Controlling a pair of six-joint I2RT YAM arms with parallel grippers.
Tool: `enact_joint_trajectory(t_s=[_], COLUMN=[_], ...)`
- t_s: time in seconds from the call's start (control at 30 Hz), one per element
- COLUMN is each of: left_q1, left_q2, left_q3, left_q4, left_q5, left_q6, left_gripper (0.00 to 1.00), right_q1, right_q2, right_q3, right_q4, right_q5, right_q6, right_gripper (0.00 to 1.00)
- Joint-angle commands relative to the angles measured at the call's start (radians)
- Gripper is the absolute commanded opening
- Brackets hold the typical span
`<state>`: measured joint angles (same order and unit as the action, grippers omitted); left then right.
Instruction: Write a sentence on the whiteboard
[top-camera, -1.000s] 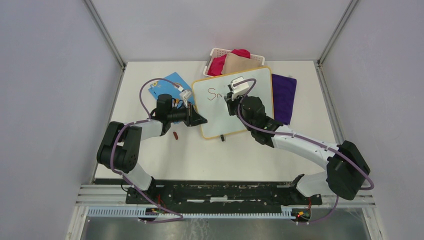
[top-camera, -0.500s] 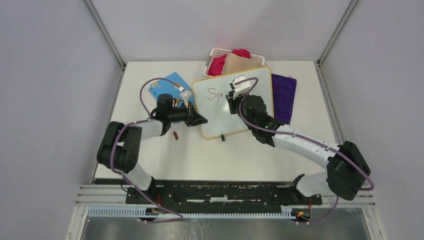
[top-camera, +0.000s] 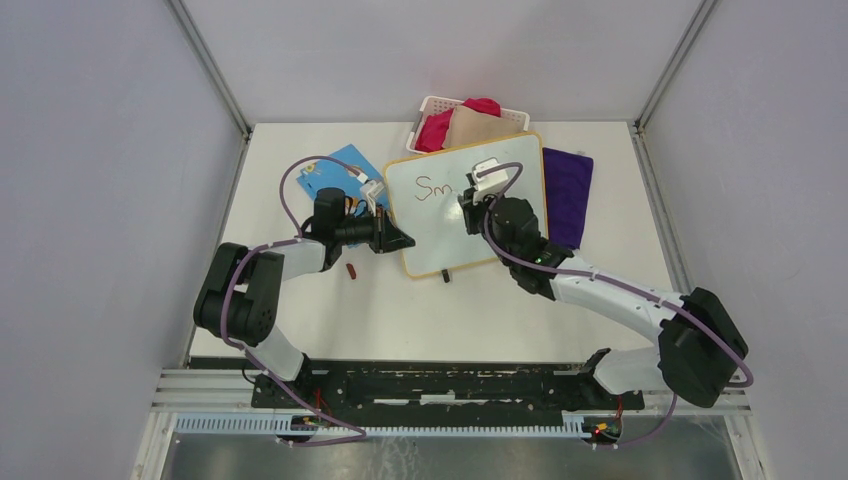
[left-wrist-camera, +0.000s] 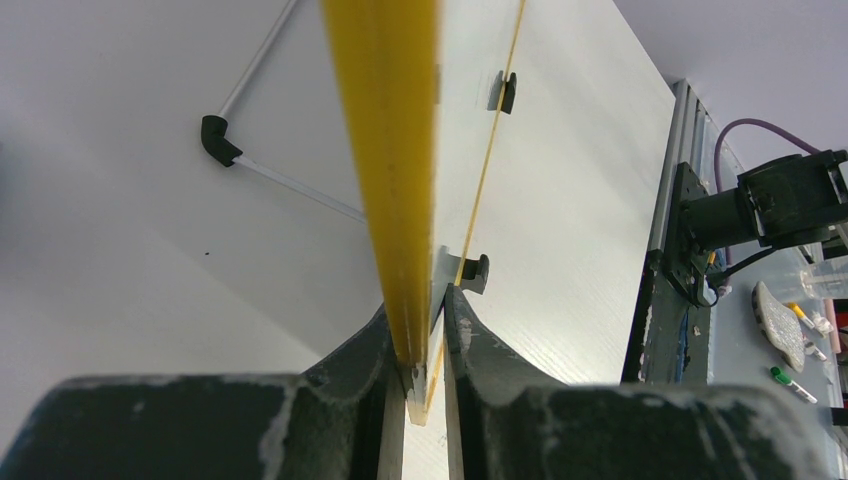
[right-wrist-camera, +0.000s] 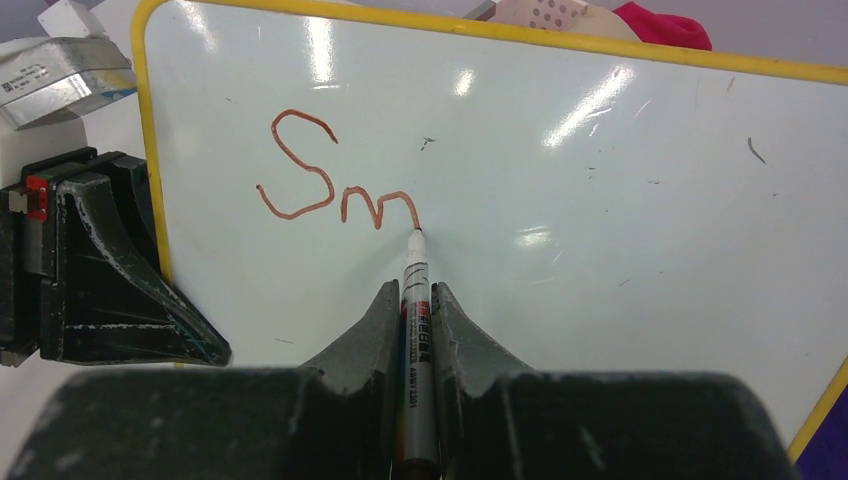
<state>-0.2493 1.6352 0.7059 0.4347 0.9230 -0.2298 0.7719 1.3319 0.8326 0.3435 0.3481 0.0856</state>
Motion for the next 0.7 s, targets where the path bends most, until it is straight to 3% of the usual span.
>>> enact_joint_trajectory(t_s=[0.0,0.33,0.67], left_q1=[-0.006,-0.007,-0.01], left_q2=[-0.013,-0.014,-0.016], left_q3=[0.013,0.013,0.012], left_q4=[-0.051,-0.053,-0.058], left_q5=[-0.046,-0.051,-0.053], left_q6=[0.061,0.064,0.068], left_gripper=[0.02,0.02,0.02], right_q1=[-0.012,-0.011,-0.028], right_q2=[-0.021,-0.098,-0.055], right_q3=[-0.025,0.029,0.066], right_q4=[0.012,0.003,-0.003], right_q5=[0.026,0.032,0.014], right_q6=[0.009,0.008,0.006], right_gripper=[0.0,0.0,0.0])
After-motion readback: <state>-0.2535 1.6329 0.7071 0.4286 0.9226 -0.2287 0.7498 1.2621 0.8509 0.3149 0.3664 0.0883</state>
